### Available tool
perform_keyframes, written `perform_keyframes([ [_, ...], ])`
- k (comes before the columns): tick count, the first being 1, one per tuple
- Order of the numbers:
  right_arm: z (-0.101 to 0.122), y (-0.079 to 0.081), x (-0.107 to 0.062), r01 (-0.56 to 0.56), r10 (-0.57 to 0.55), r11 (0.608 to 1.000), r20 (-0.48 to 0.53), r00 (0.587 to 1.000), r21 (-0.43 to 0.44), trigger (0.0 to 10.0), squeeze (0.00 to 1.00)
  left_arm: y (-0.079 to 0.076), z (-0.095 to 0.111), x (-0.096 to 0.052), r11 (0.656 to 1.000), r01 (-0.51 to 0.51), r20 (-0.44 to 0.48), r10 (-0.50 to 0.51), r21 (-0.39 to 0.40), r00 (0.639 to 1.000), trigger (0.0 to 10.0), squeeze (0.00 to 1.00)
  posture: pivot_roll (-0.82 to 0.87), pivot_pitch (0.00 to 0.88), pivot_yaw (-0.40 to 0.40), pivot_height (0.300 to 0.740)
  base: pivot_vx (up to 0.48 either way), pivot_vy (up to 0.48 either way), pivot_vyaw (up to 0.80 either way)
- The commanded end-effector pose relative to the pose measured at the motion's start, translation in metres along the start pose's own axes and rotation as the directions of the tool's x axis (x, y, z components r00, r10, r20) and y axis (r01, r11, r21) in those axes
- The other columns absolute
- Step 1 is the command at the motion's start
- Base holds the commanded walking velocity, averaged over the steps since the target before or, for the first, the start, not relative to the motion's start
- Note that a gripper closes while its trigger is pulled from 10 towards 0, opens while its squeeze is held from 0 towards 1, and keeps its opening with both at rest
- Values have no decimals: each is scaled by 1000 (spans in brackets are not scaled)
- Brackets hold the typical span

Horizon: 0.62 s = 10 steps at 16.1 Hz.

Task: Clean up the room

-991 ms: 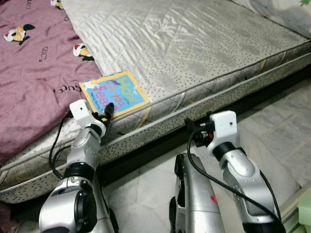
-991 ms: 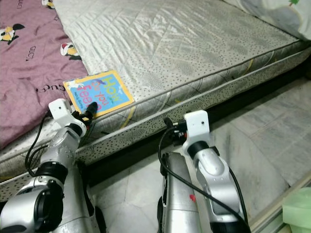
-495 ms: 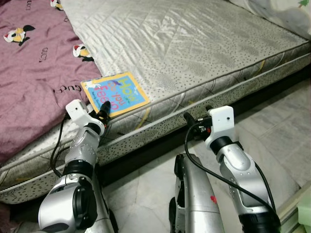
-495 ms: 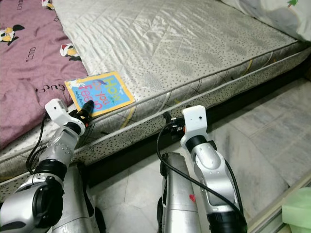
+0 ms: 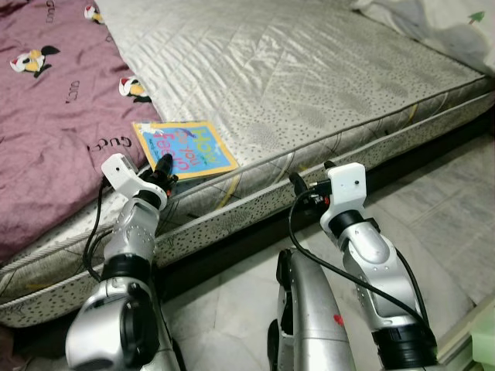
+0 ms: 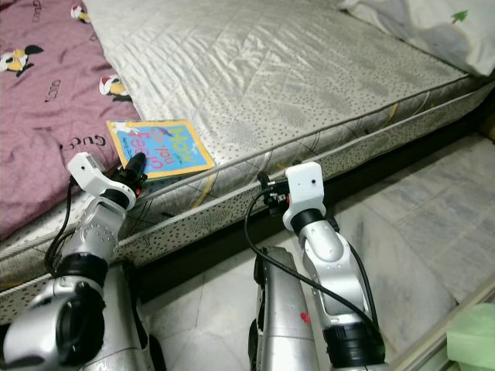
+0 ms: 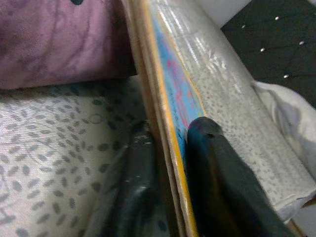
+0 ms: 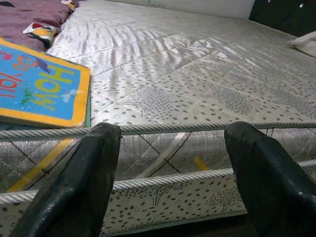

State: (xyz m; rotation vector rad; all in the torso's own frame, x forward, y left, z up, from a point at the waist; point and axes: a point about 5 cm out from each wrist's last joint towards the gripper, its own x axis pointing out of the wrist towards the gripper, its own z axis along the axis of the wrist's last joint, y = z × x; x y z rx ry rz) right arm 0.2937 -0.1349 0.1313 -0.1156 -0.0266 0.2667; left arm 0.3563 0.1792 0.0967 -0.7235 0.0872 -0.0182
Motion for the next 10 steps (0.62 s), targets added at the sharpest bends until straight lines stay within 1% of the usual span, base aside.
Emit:
perform_keyframes([
  [1,0,1,2,1,-1,1000,4,1000,-6,10000,0,0,1,-2,1000,10,0,-10,14,1000,0,0,-85,0,-41,444,0,0,0],
  [3,0,2,4,5,-5,1000,11,1000,-4,10000,0,1,1,-6,1000,-1,27,1,1,1000,0,0,-77,0,-38,444,0,0,0],
  [4,-1,3,5,7,-7,1000,14,1000,-3,10000,0,-1,4,-8,1000,10,50,-10,-5,999,0,0,-71,0,-37,444,0,0,0],
  [6,-2,4,7,7,-7,1000,17,1000,-1,10000,0,-6,12,-10,999,33,96,-34,14,995,0,0,-65,0,-35,444,0,0,0],
  [7,-2,4,7,10,-10,1000,21,1000,0,10000,0,-10,17,-13,998,50,128,-54,33,990,0,0,-64,0,-33,444,0,0,0],
  [8,-2,3,8,18,-18,1000,25,1000,2,10000,0,-16,25,-21,996,69,176,-77,53,981,0,0,-55,0,-30,444,0,0,0],
  [9,-3,2,8,23,-24,1000,29,999,3,10000,0,-21,27,-28,993,88,198,-102,80,975,0,0,-49,0,-30,444,0,0,0],
  [10,-3,2,9,29,-30,999,36,999,14,10000,0,-26,30,-39,984,109,218,-139,145,966,0,0,-45,0,-29,444,0,0,0],
])
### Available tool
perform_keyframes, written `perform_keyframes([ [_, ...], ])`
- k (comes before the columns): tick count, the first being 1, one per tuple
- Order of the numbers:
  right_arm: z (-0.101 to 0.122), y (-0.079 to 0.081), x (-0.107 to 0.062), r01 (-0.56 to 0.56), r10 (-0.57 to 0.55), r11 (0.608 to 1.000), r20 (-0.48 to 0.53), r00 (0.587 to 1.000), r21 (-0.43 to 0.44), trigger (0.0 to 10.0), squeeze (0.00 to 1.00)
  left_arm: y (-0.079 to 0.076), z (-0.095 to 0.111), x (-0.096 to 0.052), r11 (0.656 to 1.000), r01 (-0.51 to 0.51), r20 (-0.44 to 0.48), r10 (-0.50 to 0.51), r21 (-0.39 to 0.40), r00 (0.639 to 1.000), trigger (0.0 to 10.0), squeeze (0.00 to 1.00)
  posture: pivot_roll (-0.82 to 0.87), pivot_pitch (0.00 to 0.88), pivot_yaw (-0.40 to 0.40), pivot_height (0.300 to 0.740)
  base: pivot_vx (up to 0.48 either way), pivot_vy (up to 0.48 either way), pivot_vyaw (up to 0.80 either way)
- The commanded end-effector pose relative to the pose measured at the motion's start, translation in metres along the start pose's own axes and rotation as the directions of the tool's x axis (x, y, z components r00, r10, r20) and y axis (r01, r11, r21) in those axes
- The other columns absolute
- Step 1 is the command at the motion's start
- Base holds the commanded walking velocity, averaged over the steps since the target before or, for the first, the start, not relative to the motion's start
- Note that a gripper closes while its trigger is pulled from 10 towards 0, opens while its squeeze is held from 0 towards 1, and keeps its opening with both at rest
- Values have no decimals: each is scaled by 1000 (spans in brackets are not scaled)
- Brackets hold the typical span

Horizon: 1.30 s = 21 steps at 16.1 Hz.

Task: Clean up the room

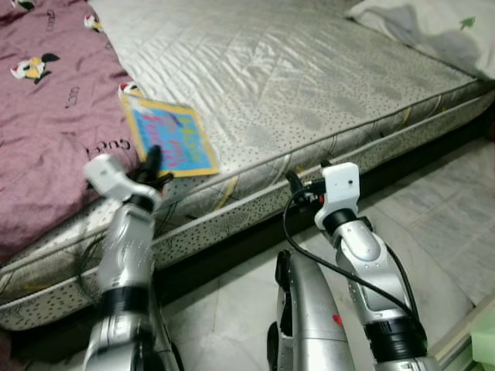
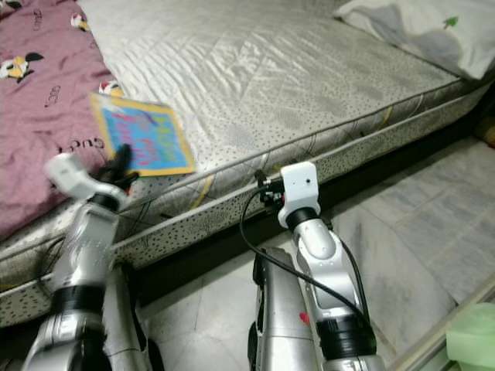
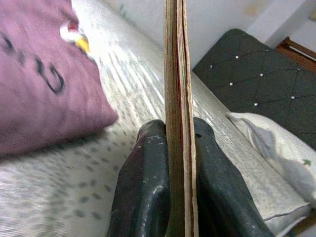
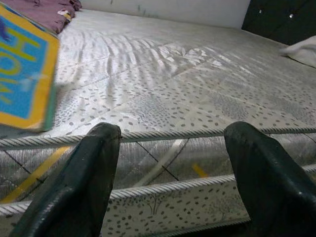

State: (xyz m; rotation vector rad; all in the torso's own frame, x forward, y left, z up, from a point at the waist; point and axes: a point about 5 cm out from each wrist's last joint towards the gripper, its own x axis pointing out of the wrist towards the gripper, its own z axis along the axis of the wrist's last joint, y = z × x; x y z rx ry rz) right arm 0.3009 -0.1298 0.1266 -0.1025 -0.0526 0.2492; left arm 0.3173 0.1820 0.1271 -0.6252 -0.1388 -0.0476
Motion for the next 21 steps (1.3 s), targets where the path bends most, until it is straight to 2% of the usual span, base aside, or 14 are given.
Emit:
perform_keyframes([
  [1,2,-1,2,10,-10,1000,17,1000,17,10000,0,-10,10,0,999,30,29,-31,31,999,0,0,-37,0,-28,444,0,0,0],
  [4,4,4,8,15,-17,998,28,999,53,10000,0,-18,16,-20,982,73,28,-79,176,996,0,0,-11,0,-36,444,0,0,0],
  [5,4,5,9,11,-13,998,34,999,63,10000,0,-19,20,-26,977,65,35,-73,202,997,0,0,-6,0,-39,444,0,0,0],
  [6,7,6,11,-1,-4,996,54,999,92,10000,0,-18,24,-31,960,50,41,-64,277,997,0,0,5,0,-43,444,0,0,0],
  [7,9,7,12,-10,4,996,69,998,84,10000,0,-16,25,-35,937,25,32,-39,349,999,0,0,10,0,-44,444,0,0,0],
  [8,9,8,13,-8,1,996,68,998,90,10000,0,-15,23,-38,929,24,23,-35,368,999,0,0,14,0,-45,449,0,0,0],
  [10,7,8,16,-6,-1,993,61,998,121,10000,0,-17,19,-46,903,28,0,-31,429,1000,4471,0,16,0,-46,471,0,0,0],
  [11,7,7,16,-8,0,992,62,998,125,10000,0,-19,19,-47,896,26,-2,-29,443,1000,9725,0,15,0,-46,490,0,0,0],
  [12,6,7,17,-10,2,992,62,998,128,10000,0,-18,18,-47,894,17,-4,-16,447,1000,10000,0,17,0,-38,504,0,0,0],
  [21,9,5,23,0,-11,991,81,997,137,10000,0,-18,21,-43,874,-30,17,25,484,1000,10000,0,17,0,-29,603,0,0,0],
])
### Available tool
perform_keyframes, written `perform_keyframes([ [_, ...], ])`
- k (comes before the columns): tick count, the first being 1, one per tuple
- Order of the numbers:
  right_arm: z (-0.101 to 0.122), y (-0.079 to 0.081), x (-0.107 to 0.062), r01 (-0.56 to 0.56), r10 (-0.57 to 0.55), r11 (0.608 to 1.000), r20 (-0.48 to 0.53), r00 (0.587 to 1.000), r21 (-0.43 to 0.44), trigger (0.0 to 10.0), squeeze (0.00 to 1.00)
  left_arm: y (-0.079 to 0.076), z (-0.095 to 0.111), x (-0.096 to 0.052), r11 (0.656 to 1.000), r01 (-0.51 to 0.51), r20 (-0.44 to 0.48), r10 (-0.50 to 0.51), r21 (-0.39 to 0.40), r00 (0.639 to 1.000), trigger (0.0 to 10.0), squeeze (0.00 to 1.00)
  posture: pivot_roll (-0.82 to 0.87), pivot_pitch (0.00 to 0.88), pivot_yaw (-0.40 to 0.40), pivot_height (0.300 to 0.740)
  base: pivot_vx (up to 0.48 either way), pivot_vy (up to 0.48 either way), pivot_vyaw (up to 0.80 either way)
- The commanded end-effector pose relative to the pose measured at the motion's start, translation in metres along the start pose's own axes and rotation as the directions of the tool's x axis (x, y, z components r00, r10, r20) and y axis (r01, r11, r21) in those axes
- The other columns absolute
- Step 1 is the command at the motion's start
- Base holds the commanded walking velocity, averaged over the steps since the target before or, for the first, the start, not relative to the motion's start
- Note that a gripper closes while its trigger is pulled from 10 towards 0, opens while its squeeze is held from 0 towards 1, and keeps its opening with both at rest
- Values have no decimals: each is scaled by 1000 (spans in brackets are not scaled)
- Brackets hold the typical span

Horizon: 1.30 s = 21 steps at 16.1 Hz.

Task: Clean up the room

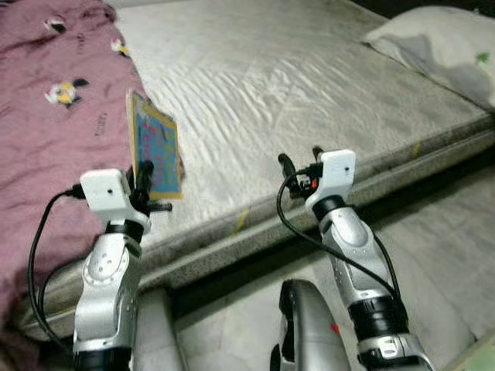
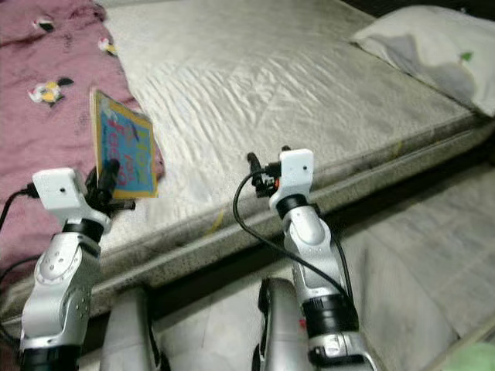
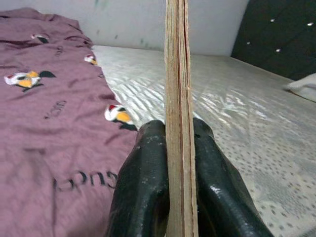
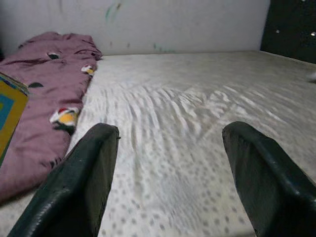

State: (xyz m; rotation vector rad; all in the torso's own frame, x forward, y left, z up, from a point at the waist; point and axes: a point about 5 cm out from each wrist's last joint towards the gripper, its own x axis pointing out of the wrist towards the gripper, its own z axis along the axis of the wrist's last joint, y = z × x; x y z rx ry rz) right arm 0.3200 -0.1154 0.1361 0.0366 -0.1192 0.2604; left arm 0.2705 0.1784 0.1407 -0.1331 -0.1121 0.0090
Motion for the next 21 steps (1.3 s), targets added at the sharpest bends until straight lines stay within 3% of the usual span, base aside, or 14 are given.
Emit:
perform_keyframes([
  [1,0,-2,1,10,-10,1000,1,1000,9,10000,0,0,5,0,1000,-16,21,15,22,1000,10000,0,17,0,-29,612,0,0,0],
  [5,0,-2,2,11,-11,1000,4,1000,7,10000,0,3,-6,-1,998,-50,-22,51,24,998,10000,0,3,0,-22,659,0,0,0],
  [12,6,-9,8,46,-46,999,23,999,-8,10000,0,6,-1,11,996,-60,-14,61,69,998,10000,0,-2,0,-23,734,0,0,0],
  [21,5,-11,8,60,-59,998,24,998,-34,10000,0,3,-5,13,996,-55,-54,59,68,997,10000,0,-5,0,-21,740,0,0,0],
])
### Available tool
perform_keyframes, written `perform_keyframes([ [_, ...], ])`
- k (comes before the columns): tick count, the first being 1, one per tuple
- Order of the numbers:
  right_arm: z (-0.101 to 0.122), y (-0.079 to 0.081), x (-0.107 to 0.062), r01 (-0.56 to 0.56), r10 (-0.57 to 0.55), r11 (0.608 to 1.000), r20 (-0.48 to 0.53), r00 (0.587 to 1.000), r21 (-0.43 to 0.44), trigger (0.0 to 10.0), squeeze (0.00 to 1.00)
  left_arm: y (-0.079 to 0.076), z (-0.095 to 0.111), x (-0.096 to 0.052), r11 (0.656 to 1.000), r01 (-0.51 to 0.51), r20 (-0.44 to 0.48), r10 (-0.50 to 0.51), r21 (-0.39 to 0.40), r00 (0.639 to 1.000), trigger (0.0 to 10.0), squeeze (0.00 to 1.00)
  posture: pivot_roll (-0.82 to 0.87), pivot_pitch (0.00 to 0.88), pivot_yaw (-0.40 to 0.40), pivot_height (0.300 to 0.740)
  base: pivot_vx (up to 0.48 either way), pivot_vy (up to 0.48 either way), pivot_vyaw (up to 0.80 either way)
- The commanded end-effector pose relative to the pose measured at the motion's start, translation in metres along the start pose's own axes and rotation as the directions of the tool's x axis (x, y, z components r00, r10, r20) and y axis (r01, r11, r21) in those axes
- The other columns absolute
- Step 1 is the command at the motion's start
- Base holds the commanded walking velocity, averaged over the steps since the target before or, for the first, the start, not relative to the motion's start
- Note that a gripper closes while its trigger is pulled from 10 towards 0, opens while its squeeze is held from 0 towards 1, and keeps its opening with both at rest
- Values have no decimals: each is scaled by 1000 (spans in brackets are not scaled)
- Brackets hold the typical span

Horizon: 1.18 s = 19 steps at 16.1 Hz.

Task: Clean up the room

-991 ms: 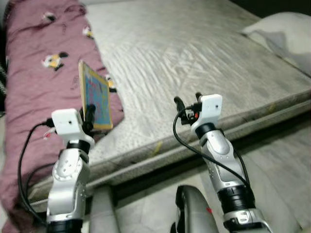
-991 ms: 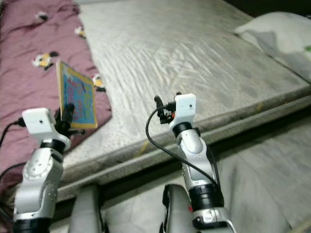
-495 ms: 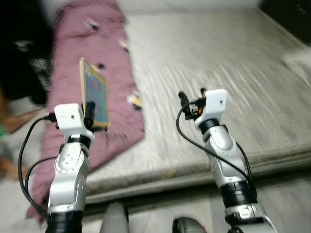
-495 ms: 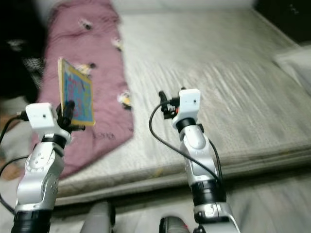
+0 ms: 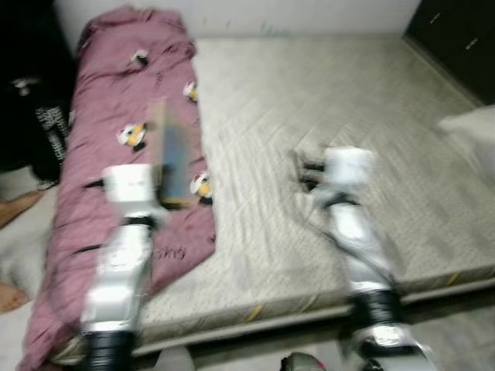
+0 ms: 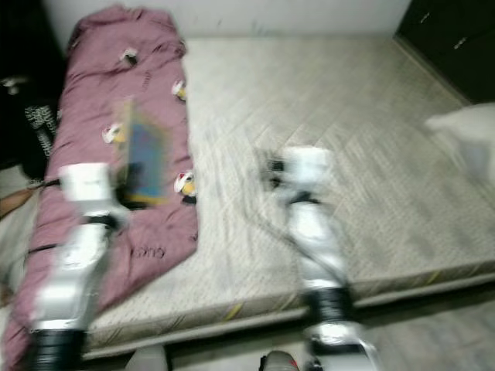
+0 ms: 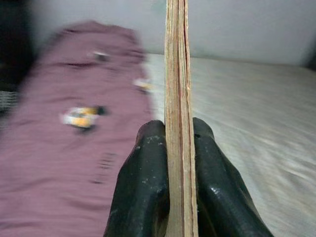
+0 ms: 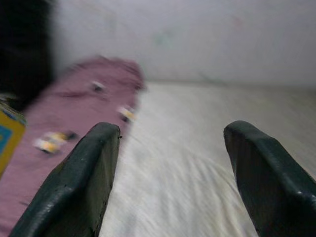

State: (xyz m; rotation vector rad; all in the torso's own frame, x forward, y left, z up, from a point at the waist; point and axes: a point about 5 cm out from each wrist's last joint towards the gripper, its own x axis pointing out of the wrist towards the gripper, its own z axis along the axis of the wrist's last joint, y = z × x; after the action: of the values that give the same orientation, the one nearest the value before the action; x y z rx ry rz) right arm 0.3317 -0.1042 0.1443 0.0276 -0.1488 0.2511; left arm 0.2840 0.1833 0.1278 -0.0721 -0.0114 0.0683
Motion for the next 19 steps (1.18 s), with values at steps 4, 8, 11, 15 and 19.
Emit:
perform_keyframes([
  [4,-6,-21,-11,63,-64,997,-24,998,-36,10000,0,-5,4,-3,1000,10,34,-10,6,999,10000,0,-7,0,-19,740,0,0,0],
  [8,-6,-20,-11,51,-53,994,-18,998,-101,10000,0,-8,3,-4,1000,26,30,-26,8,999,10000,0,-8,0,-18,740,0,0,0],
  [11,-9,-24,-9,74,-77,994,-41,996,-81,10000,0,-9,3,-5,999,33,32,-34,7,999,10000,0,-7,0,-20,740,0,0,0],
  [15,-8,-19,-8,47,-50,995,-37,998,-92,10000,0,-12,4,-5,999,50,46,-50,1,998,10000,0,-5,0,-26,740,0,-90,0],
  [19,-7,-19,-8,38,-41,994,-30,999,-100,10000,0,-13,4,-5,999,54,46,-53,-5,998,10000,0,-8,0,-29,740,0,-376,434],
])
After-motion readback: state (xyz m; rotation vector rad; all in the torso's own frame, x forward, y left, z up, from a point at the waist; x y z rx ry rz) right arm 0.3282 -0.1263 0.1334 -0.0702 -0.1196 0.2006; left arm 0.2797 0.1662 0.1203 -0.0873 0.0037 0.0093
